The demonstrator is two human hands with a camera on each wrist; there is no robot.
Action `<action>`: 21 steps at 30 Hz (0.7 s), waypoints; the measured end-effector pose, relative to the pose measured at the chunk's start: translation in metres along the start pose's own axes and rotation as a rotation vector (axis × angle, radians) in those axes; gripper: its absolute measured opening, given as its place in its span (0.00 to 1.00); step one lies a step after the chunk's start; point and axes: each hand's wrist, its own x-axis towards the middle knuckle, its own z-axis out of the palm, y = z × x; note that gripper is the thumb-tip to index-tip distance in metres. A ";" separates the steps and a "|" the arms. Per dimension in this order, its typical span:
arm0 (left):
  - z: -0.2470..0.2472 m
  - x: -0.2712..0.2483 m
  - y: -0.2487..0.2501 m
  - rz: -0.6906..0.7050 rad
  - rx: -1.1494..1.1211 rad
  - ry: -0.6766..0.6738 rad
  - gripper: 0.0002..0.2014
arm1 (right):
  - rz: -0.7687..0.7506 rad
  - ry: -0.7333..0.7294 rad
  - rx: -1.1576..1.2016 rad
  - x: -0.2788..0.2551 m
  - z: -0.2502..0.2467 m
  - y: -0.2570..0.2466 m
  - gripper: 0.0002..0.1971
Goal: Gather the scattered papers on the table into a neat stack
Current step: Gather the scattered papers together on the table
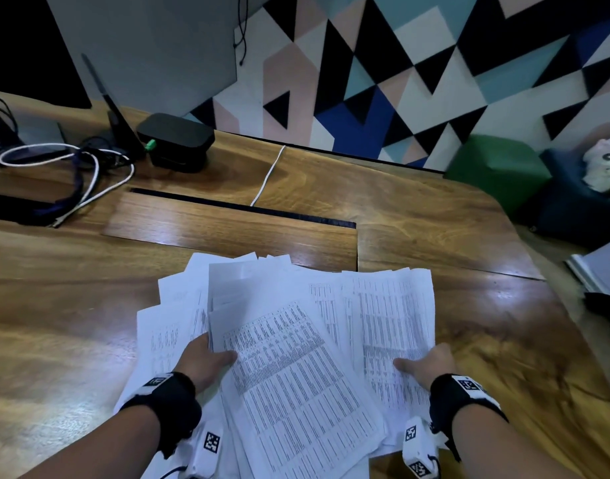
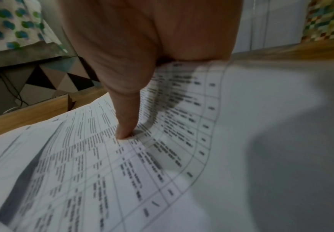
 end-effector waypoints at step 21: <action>-0.003 0.011 0.006 -0.134 -0.181 -0.050 0.05 | -0.461 -0.042 1.109 -0.067 -0.073 -0.081 0.09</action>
